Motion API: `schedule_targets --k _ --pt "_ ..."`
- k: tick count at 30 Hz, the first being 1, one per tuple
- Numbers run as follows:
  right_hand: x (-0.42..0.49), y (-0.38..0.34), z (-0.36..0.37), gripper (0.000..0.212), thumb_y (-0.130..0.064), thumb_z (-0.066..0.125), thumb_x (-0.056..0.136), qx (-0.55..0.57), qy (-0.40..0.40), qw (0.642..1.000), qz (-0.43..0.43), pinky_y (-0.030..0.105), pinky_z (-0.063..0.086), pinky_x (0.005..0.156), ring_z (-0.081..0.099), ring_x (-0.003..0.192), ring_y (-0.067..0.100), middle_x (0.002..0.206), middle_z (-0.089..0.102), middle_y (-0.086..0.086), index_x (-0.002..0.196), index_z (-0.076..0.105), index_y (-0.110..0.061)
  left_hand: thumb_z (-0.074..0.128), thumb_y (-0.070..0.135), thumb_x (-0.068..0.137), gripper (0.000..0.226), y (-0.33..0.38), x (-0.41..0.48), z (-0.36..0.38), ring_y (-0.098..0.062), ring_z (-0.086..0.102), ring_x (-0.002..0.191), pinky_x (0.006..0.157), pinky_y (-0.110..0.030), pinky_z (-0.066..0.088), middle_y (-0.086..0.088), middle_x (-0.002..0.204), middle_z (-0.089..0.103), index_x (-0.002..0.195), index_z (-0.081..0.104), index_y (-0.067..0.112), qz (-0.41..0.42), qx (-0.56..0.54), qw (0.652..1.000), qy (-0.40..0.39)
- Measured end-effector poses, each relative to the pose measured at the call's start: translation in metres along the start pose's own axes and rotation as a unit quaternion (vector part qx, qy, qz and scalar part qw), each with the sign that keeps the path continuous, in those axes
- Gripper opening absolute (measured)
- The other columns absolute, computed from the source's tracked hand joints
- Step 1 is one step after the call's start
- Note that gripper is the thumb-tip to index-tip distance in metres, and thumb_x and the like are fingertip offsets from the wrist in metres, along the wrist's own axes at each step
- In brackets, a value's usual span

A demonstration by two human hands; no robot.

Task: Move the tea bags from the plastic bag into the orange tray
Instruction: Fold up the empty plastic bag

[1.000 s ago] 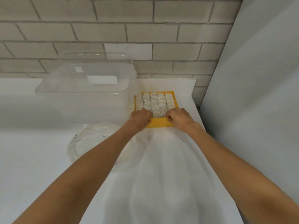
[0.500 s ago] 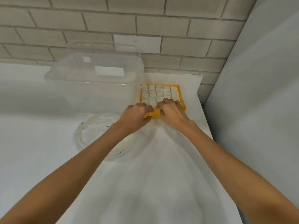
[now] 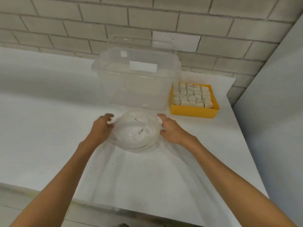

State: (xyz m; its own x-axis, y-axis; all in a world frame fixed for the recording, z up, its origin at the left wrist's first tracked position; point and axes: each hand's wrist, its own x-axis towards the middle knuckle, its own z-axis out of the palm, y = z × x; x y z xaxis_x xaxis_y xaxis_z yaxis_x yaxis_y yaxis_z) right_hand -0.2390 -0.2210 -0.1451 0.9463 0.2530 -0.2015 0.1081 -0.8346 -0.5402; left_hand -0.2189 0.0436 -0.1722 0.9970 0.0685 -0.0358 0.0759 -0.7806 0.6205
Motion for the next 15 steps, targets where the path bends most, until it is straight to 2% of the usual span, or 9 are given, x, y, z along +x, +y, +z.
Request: schedule_targets --k 2,4,6,7,9,11,13,15 --pt "0.000 -0.016 0.010 0.061 -0.013 0.047 0.093 0.067 -0.004 0.998 0.022 0.032 0.045 0.087 0.053 0.111 0.027 0.119 0.052 0.011 0.148 0.021 -0.018 0.058 0.029 0.094 0.043 -0.004 -0.008 -0.001 -0.025 0.053 0.116 0.091 -0.030 0.040 -0.006 0.128 0.057 0.135 0.049 0.021 -0.007 -0.075 0.994 -0.084" --pt "0.000 -0.038 0.020 0.054 -0.018 0.050 0.092 0.140 0.000 0.989 0.042 0.032 0.051 0.076 0.061 0.094 0.026 0.107 0.057 0.006 0.142 0.029 -0.020 0.064 0.052 0.084 0.060 0.002 -0.016 -0.009 -0.013 0.050 0.122 0.100 -0.031 0.041 0.008 0.133 0.054 0.138 0.044 0.035 0.012 -0.162 0.973 -0.161" --pt "0.002 -0.063 0.032 0.046 -0.020 0.054 0.090 0.198 0.018 0.978 0.062 0.035 0.058 0.074 0.066 0.086 0.026 0.098 0.062 0.006 0.133 0.040 -0.021 0.069 0.061 0.075 0.072 0.007 -0.024 -0.018 -0.003 0.049 0.125 0.105 -0.031 0.042 0.020 0.134 0.050 0.138 0.039 0.045 0.034 -0.228 0.942 -0.242" --pt "0.004 -0.076 0.038 0.040 -0.018 0.055 0.089 0.224 0.032 0.972 0.065 0.033 0.059 0.074 0.067 0.083 0.023 0.095 0.064 0.006 0.128 0.046 -0.021 0.070 0.056 0.076 0.069 0.010 -0.028 -0.023 0.004 0.049 0.122 0.102 -0.024 0.043 0.028 0.130 0.049 0.135 0.036 0.051 0.045 -0.242 0.928 -0.280" --pt "0.007 -0.100 0.048 0.032 -0.013 0.056 0.087 0.253 0.053 0.964 0.057 0.026 0.055 0.072 0.065 0.084 0.016 0.097 0.067 0.006 0.117 0.055 -0.022 0.071 0.042 0.080 0.067 0.013 -0.036 -0.032 0.018 0.044 0.116 0.091 -0.008 0.042 0.042 0.120 0.043 0.118 0.023 0.071 0.080 -0.246 0.904 -0.340" --pt "0.011 -0.118 0.056 0.032 -0.008 0.056 0.083 0.279 0.058 0.957 0.055 0.029 0.055 0.076 0.066 0.092 0.018 0.102 0.068 0.010 0.111 0.060 -0.023 0.075 0.035 0.081 0.078 0.007 -0.037 -0.038 0.017 0.038 0.119 0.084 -0.004 0.038 0.036 0.126 0.038 0.102 0.016 0.082 0.119 -0.247 0.889 -0.367" --pt "0.012 -0.125 0.063 0.034 -0.003 0.054 0.082 0.344 0.050 0.936 0.062 0.036 0.058 0.079 0.068 0.094 0.028 0.104 0.068 0.017 0.113 0.063 -0.017 0.074 0.023 0.082 0.080 -0.011 -0.031 -0.045 0.017 0.045 0.113 0.076 -0.005 0.044 0.028 0.126 0.043 0.114 0.022 0.075 0.136 -0.276 0.890 -0.336" --pt "0.009 -0.132 0.068 0.027 -0.003 0.054 0.088 0.400 0.064 0.911 0.081 0.033 0.059 0.075 0.071 0.089 0.028 0.108 0.067 0.021 0.113 0.063 -0.009 0.065 0.012 0.087 0.067 -0.027 -0.024 -0.053 0.006 0.059 0.097 0.068 -0.013 0.049 0.017 0.119 0.055 0.129 0.036 0.055 0.141 -0.284 0.906 -0.282"
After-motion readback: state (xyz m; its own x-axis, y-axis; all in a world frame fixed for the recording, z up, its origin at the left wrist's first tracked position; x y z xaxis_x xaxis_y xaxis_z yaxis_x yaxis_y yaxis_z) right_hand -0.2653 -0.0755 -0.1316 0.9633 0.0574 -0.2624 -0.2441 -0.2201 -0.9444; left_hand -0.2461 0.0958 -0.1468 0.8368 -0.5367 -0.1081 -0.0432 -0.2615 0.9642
